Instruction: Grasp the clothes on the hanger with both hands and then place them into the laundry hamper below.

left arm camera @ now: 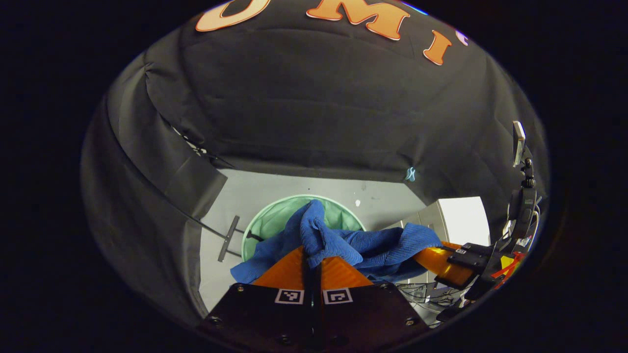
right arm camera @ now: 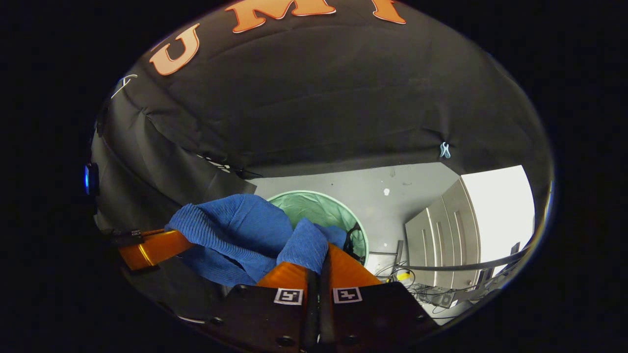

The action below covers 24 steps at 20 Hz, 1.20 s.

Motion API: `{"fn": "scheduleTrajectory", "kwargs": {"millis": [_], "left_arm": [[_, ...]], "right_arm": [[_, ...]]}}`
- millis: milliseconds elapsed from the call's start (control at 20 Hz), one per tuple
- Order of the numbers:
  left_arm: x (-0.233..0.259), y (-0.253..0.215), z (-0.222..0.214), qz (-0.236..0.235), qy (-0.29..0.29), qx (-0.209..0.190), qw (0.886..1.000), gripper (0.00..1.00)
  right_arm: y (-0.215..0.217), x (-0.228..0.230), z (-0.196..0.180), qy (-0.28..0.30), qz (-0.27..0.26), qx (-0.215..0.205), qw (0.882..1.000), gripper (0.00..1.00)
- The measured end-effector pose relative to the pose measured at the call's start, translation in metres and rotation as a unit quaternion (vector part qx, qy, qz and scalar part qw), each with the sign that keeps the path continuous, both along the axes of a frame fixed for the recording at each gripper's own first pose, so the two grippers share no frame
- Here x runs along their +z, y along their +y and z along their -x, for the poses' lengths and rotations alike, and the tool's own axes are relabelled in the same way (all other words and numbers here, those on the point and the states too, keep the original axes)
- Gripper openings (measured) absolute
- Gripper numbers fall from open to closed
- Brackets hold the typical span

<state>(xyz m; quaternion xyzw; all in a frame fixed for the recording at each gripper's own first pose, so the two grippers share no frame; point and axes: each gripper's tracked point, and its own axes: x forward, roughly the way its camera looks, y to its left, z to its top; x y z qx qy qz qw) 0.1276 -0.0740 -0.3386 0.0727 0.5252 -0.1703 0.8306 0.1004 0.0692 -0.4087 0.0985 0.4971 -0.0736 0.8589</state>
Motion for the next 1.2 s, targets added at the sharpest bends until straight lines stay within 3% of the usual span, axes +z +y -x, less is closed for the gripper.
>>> {"fn": "scheduleTrajectory", "kwargs": {"millis": [200, 250, 300, 350, 450, 500, 550, 600, 650, 700, 750, 800, 850, 1000, 1050, 1100, 1150, 1200], "left_arm": [[0.002, 0.008, 0.007, -0.017, 0.013, 0.007, 1.0, 0.08], [0.004, 0.01, 0.008, -0.015, 0.014, 0.007, 1.0, 0.15], [0.007, 0.01, 0.008, -0.014, 0.014, 0.01, 1.0, 0.21], [0.005, 0.01, 0.008, -0.012, 0.012, 0.012, 1.0, 0.27], [0.006, 0.014, 0.01, -0.01, 0.008, 0.017, 1.0, 0.37], [0.008, 0.014, 0.013, -0.008, 0.009, 0.018, 1.0, 0.36], [0.011, 0.013, 0.016, -0.007, 0.008, 0.02, 1.0, 0.52], [0.013, 0.013, 0.016, -0.008, 0.006, 0.022, 1.0, 0.53], [0.016, 0.014, 0.017, -0.008, 0.003, 0.023, 1.0, 0.68], [0.017, 0.015, 0.019, -0.007, 0.001, 0.025, 1.0, 0.71], [0.021, 0.014, 0.023, -0.005, -0.005, 0.03, 1.0, 0.72], [0.028, 0.014, 0.022, -0.003, -0.015, 0.037, 0.999, 0.74], [0.034, 0.014, 0.023, 0.0, -0.025, 0.045, 0.999, 0.81], [0.062, 0.008, 0.029, 0.019, -0.046, 0.061, 0.997, 0.87], [0.067, 0.007, 0.031, 0.022, -0.052, 0.064, 0.996, 0.89], [0.074, 0.005, 0.032, 0.025, -0.057, 0.066, 0.996, 0.89], [0.078, 0.006, 0.036, 0.029, -0.063, 0.068, 0.995, 0.9], [0.088, 0.005, 0.04, 0.031, -0.069, 0.07, 0.995, 0.9]], "right_arm": [[0.004, -0.003, 0.008, 0.017, -0.004, -0.003, 1.0, 0.13], [0.006, 0.0, 0.01, 0.016, -0.01, -0.004, 1.0, 0.06], [0.006, -0.001, 0.012, 0.015, -0.013, -0.006, 1.0, 0.11], [0.005, 0.001, 0.013, 0.012, -0.014, -0.008, 1.0, 0.3], [0.004, 0.003, 0.016, 0.006, -0.016, -0.012, 1.0, 0.27], [0.001, 0.004, 0.02, 0.003, -0.016, -0.012, 1.0, 0.34], [0.001, 0.007, 0.02, -0.001, -0.015, -0.012, 1.0, 0.34], [0.001, 0.011, 0.024, -0.003, -0.013, -0.013, 1.0, 0.45], [0.004, 0.016, 0.025, -0.008, -0.016, -0.013, 1.0, 0.56], [0.003, 0.02, 0.028, -0.013, -0.015, -0.018, 1.0, 0.47], [0.006, 0.027, 0.029, -0.022, -0.02, -0.02, 0.999, 0.67], [0.005, 0.033, 0.034, -0.028, -0.02, -0.022, 0.999, 0.58], [0.006, 0.041, 0.036, -0.035, -0.021, -0.02, 0.999, 0.69], [-0.001, 0.07, 0.042, -0.066, -0.001, -0.018, 0.998, 0.79], [-0.004, 0.075, 0.049, -0.073, 0.007, -0.017, 0.997, 0.92], [-0.005, 0.086, 0.054, -0.08, 0.013, -0.017, 0.997, 0.87], [-0.007, 0.095, 0.055, -0.088, 0.019, -0.016, 0.996, 0.89], [-0.007, 0.104, 0.057, -0.095, 0.025, -0.012, 0.995, 0.98]]}}
